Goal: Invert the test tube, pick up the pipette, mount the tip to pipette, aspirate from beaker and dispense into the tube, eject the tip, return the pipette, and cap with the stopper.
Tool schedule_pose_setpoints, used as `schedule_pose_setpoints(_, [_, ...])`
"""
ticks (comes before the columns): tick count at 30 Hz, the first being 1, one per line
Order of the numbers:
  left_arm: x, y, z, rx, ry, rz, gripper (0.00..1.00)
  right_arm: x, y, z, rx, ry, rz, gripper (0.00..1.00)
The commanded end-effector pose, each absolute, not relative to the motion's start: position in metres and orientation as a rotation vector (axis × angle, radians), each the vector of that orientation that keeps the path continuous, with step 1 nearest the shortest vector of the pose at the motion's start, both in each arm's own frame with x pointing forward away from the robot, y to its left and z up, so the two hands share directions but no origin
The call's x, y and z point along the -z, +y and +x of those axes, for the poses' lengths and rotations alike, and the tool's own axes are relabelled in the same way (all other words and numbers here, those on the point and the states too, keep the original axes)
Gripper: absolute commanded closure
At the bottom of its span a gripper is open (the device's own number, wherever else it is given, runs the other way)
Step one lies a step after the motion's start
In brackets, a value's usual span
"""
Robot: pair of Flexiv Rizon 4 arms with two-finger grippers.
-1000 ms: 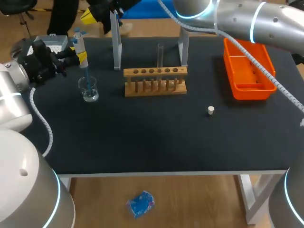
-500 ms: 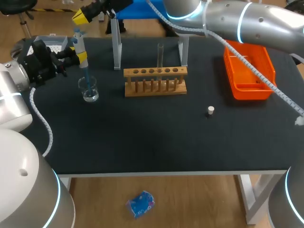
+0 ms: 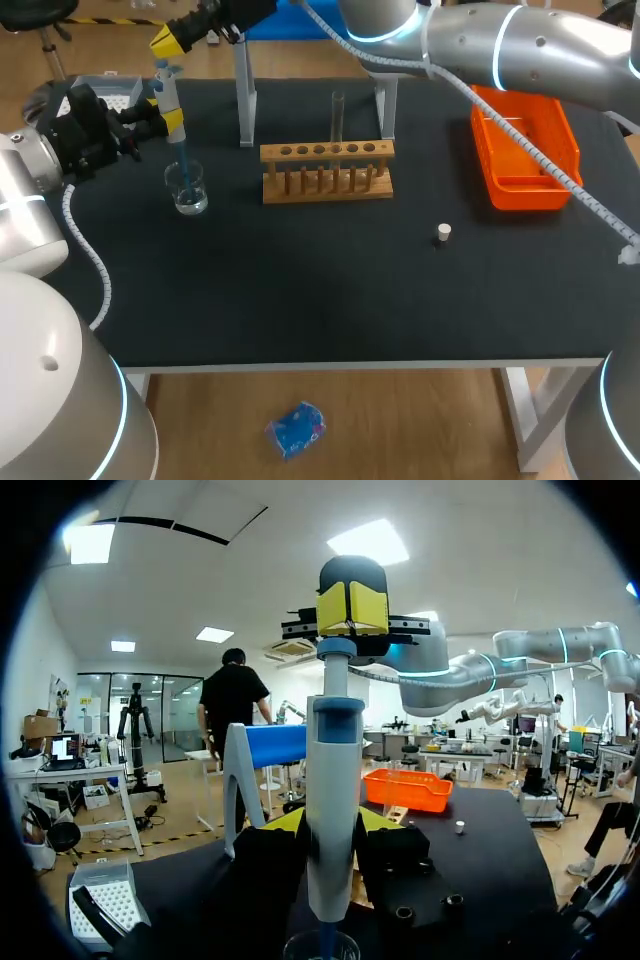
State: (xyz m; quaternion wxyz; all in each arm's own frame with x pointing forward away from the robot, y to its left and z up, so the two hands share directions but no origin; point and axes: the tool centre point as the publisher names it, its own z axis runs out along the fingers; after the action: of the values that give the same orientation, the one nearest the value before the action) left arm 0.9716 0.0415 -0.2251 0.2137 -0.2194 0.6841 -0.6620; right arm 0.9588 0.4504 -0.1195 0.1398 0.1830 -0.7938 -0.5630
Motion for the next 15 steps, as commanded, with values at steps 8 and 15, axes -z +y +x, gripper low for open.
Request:
schedule_pose_setpoints(8, [0.2254, 0.0411, 0.9717, 1.837, 1.896, -0.608, 1.0, 0.1296, 0.4541, 0.9671, 1.631, -2.274, 0.517, 1.0])
schedule_pose_setpoints(15, [0.2254, 0.0411, 0.9717, 1.837, 1.896, -0.608, 1.0, 0.1331, 0.4554, 0.9678, 1.627, -2.268, 0.51, 1.0])
